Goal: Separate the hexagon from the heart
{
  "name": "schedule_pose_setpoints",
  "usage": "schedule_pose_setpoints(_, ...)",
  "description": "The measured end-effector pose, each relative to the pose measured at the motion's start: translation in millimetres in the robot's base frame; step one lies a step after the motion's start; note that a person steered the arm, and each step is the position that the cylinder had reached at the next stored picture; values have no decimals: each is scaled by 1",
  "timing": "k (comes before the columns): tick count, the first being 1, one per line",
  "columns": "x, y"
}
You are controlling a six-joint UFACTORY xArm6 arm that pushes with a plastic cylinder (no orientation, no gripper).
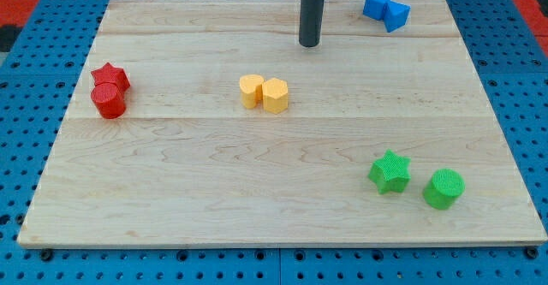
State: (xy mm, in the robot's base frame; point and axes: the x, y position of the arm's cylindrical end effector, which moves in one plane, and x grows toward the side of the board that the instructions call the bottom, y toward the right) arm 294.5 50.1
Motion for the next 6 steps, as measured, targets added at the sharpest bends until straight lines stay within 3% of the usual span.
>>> schedule_pose_setpoints(4,-9,-13)
schedule_pose_setpoints(6,8,-124)
